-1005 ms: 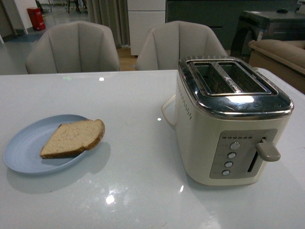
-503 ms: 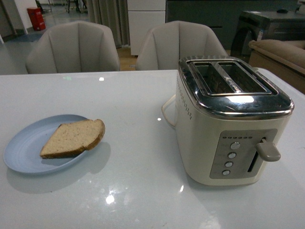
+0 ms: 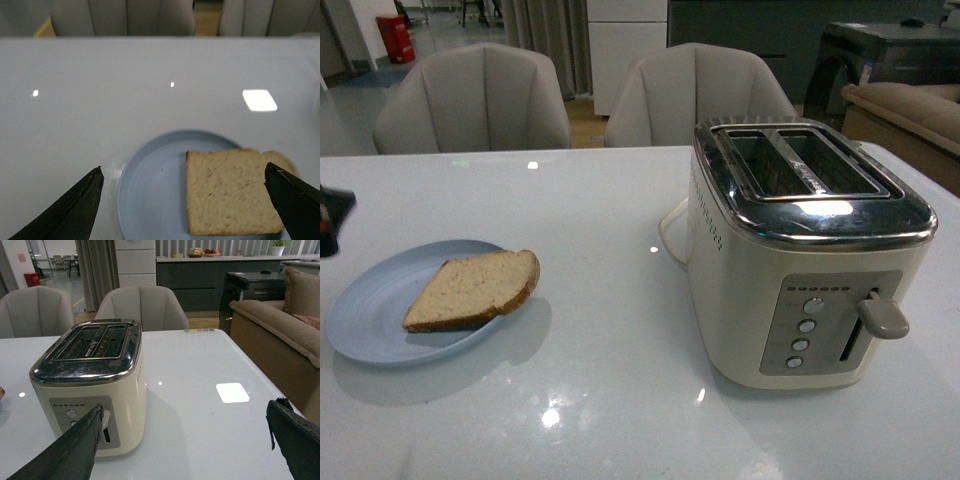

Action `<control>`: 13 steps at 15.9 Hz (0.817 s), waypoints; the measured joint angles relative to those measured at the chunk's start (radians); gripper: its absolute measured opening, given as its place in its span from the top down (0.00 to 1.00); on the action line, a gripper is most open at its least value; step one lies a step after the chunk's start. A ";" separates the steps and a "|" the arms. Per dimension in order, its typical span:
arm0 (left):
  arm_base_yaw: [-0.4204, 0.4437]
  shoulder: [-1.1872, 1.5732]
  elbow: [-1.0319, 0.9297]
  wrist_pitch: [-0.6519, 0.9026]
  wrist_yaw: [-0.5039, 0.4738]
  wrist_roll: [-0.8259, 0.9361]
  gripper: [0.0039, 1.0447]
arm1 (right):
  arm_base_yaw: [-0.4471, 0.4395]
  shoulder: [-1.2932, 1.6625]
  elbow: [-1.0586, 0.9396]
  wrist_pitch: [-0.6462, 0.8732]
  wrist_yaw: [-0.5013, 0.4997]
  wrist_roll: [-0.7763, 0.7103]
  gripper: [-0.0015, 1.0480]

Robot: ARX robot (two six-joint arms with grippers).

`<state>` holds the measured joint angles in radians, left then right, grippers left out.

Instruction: Left arm holds plate, right arm toasts bread

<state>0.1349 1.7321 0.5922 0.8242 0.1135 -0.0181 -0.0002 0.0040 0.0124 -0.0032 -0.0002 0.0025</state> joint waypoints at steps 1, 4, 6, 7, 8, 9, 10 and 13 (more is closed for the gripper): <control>0.013 0.077 0.048 -0.032 0.012 0.000 0.06 | 0.000 0.000 0.000 0.000 0.000 0.000 0.06; 0.071 0.319 0.237 -0.094 0.019 0.008 0.06 | 0.000 0.000 0.000 0.000 0.000 0.000 0.06; 0.101 0.396 0.294 -0.117 0.032 0.002 0.06 | 0.000 0.000 0.000 0.000 0.000 0.000 0.06; 0.108 0.423 0.310 -0.115 0.037 -0.001 0.06 | 0.000 0.000 0.000 0.000 0.000 0.000 0.06; 0.114 0.440 0.323 -0.113 0.045 -0.001 0.06 | 0.000 0.000 0.000 0.000 0.000 0.000 0.06; 0.117 0.462 0.336 -0.093 0.048 0.000 0.06 | 0.000 0.000 0.000 0.000 0.000 0.000 0.06; 0.118 0.491 0.358 -0.080 0.056 0.001 0.06 | 0.000 0.000 0.000 0.000 0.000 0.000 0.06; 0.124 0.574 0.410 -0.047 0.093 0.029 0.06 | 0.000 0.000 0.000 0.000 0.000 0.000 0.06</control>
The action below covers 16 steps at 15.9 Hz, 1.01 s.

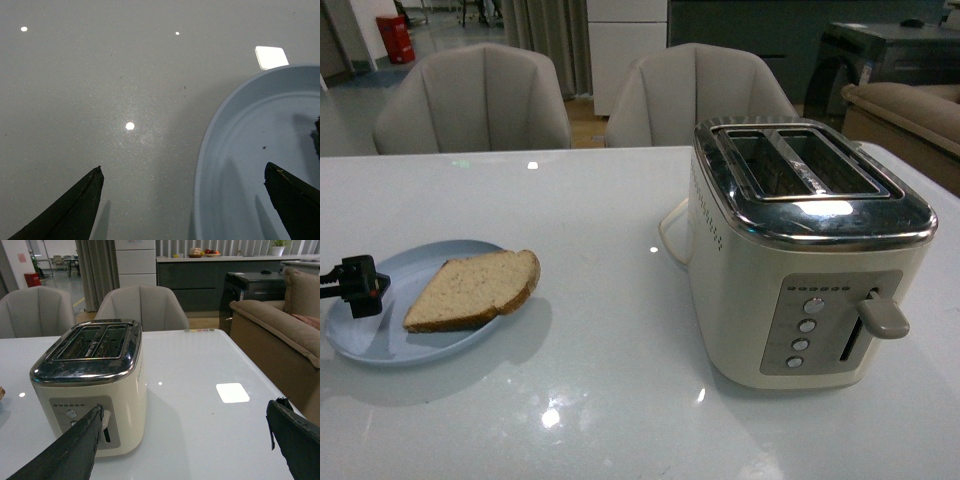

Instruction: Left arm holds plate, right arm toasts bread

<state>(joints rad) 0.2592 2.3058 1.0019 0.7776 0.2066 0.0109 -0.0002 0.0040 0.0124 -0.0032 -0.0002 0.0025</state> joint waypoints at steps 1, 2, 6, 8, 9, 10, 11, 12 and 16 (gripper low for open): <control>0.001 0.016 0.016 0.000 0.005 0.005 0.06 | 0.000 0.000 0.000 0.000 0.000 0.000 0.06; 0.005 0.029 0.031 0.001 0.008 0.015 0.06 | 0.000 0.000 0.000 0.000 0.000 0.000 0.06; 0.005 0.053 0.052 0.027 0.034 0.032 0.06 | 0.000 0.000 0.000 0.000 0.000 0.000 0.06; 0.005 0.057 0.054 0.042 0.050 0.047 0.18 | 0.000 0.000 0.000 0.000 0.000 0.000 0.06; 0.005 0.059 0.054 0.051 0.056 0.050 0.29 | 0.000 0.000 0.000 0.000 0.000 0.000 0.06; 0.007 0.060 0.050 0.068 0.072 0.050 0.51 | 0.000 0.000 0.000 0.000 0.000 0.000 0.06; 0.010 0.062 0.037 0.075 0.084 0.058 0.81 | 0.000 0.000 0.000 0.000 0.000 0.000 0.06; 0.010 0.064 0.035 0.082 0.096 0.058 0.93 | 0.000 0.000 0.000 0.000 0.000 0.000 0.06; 0.010 0.064 0.035 0.084 0.111 0.034 0.98 | 0.000 0.000 0.000 0.000 0.000 0.000 0.06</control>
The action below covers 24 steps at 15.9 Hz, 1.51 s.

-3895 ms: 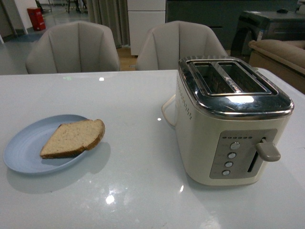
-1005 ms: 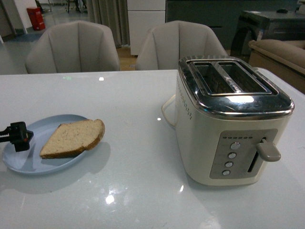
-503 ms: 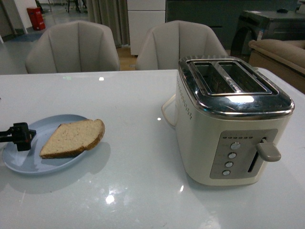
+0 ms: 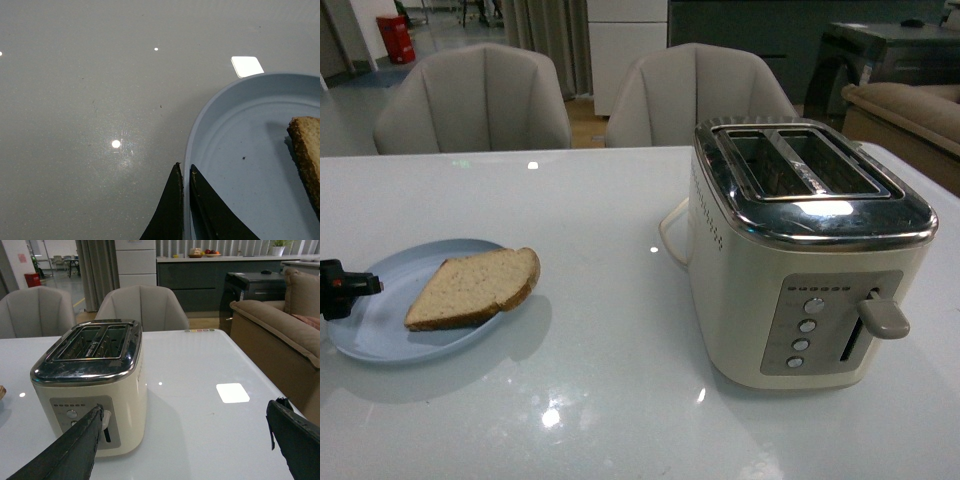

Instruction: Left arm holds plate, right arm toasts bread

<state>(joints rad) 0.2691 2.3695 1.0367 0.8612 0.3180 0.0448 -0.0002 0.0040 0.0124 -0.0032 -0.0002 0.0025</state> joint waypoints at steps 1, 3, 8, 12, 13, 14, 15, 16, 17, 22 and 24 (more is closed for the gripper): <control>0.001 -0.003 0.000 -0.011 0.001 -0.017 0.98 | 0.000 0.000 0.000 0.000 0.000 0.000 0.06; 0.002 -0.021 -0.007 -0.040 -0.006 -0.045 0.98 | 0.000 0.000 0.000 0.000 0.000 0.000 0.06; -0.031 -0.153 -0.120 -0.083 -0.042 -0.119 0.98 | 0.000 0.000 0.000 0.000 0.000 0.000 0.06; -0.052 -0.208 -0.167 -0.098 -0.051 -0.127 0.98 | 0.000 0.000 0.000 0.000 0.000 0.000 0.06; -0.057 -0.220 -0.177 -0.101 -0.052 -0.129 0.98 | 0.000 0.000 0.000 0.000 0.000 0.000 0.06; -0.062 -0.232 -0.189 -0.105 -0.053 -0.133 0.98 | 0.000 0.000 0.000 0.000 0.000 0.000 0.06; -0.066 -0.243 -0.200 -0.108 -0.052 -0.138 0.98 | 0.000 0.000 0.000 0.000 0.000 0.000 0.06; -0.069 -0.254 -0.210 -0.112 -0.052 -0.148 0.98 | 0.000 0.000 0.000 0.000 0.000 0.000 0.06; -0.076 -0.272 -0.224 -0.122 -0.053 -0.159 0.98 | 0.000 0.000 0.000 0.000 0.000 0.000 0.06; -0.146 -0.655 -0.400 -0.317 -0.044 -0.335 0.98 | 0.000 0.000 0.000 0.000 0.000 0.000 0.06; -0.274 -0.964 -0.365 -0.654 -0.038 -0.412 0.98 | 0.000 0.000 0.000 0.000 0.000 0.000 0.06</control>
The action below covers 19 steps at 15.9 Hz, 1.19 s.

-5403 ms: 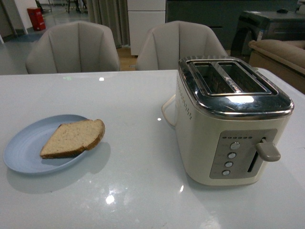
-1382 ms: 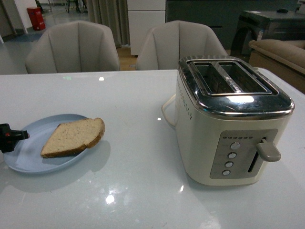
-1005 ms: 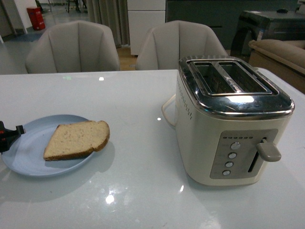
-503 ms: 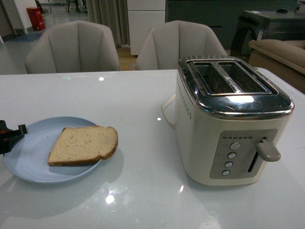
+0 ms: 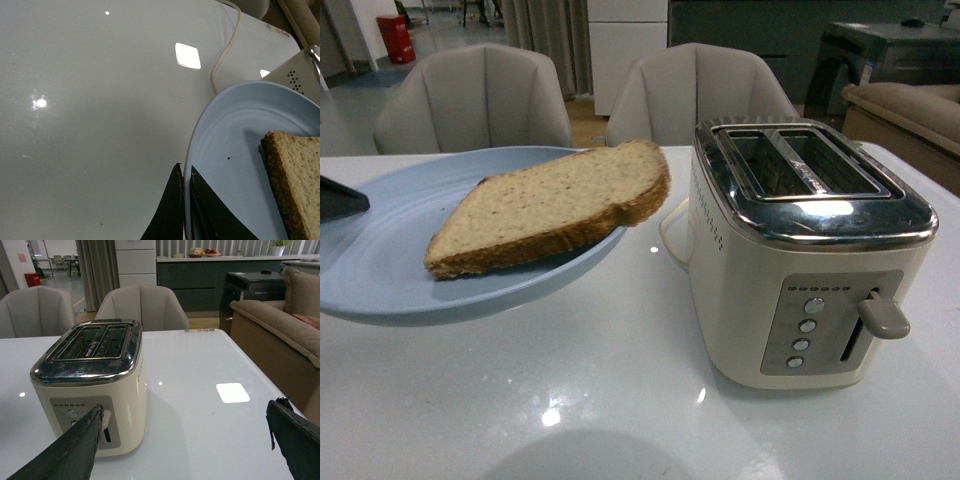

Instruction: Left arm holds plate, right arm toasts bread

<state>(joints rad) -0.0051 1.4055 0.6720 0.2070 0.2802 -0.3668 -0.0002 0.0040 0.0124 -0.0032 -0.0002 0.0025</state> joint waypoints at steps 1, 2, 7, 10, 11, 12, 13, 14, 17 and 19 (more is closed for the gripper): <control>-0.058 -0.024 0.043 -0.043 -0.014 -0.014 0.98 | 0.000 0.000 0.000 0.000 0.000 0.000 0.06; -0.089 -0.029 0.073 -0.063 -0.022 -0.030 0.98 | 0.000 0.000 0.000 0.000 0.000 0.000 0.06; -0.125 -0.028 0.175 -0.159 -0.056 -0.018 0.98 | 0.000 0.000 0.000 0.000 0.000 0.000 0.06; -0.123 -0.028 0.188 -0.193 -0.086 0.023 0.98 | 0.000 0.000 0.000 0.000 0.000 0.000 0.06; -0.125 -0.030 0.188 -0.186 -0.085 0.032 0.98 | 0.000 0.000 0.000 0.000 0.000 0.000 0.06; -0.126 -0.030 0.188 -0.178 -0.089 0.035 0.98 | 0.000 0.000 0.000 0.000 0.000 0.000 0.06; -0.125 -0.029 0.188 -0.177 -0.085 0.038 0.98 | 0.000 0.000 0.000 0.000 0.000 0.000 0.06; -0.125 -0.029 0.188 -0.166 -0.082 0.039 0.98 | 0.000 0.000 0.000 0.000 0.000 0.000 0.06; -0.123 -0.029 0.188 -0.163 -0.069 0.042 0.98 | 0.000 0.000 0.000 0.000 0.000 0.000 0.06; -0.123 -0.029 0.188 -0.153 -0.047 0.042 0.98 | 0.000 0.000 0.000 0.000 0.000 0.000 0.06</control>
<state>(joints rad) -0.1284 1.3762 0.8597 0.0536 0.2337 -0.3248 -0.0002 0.0040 0.0124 -0.0032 -0.0002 0.0025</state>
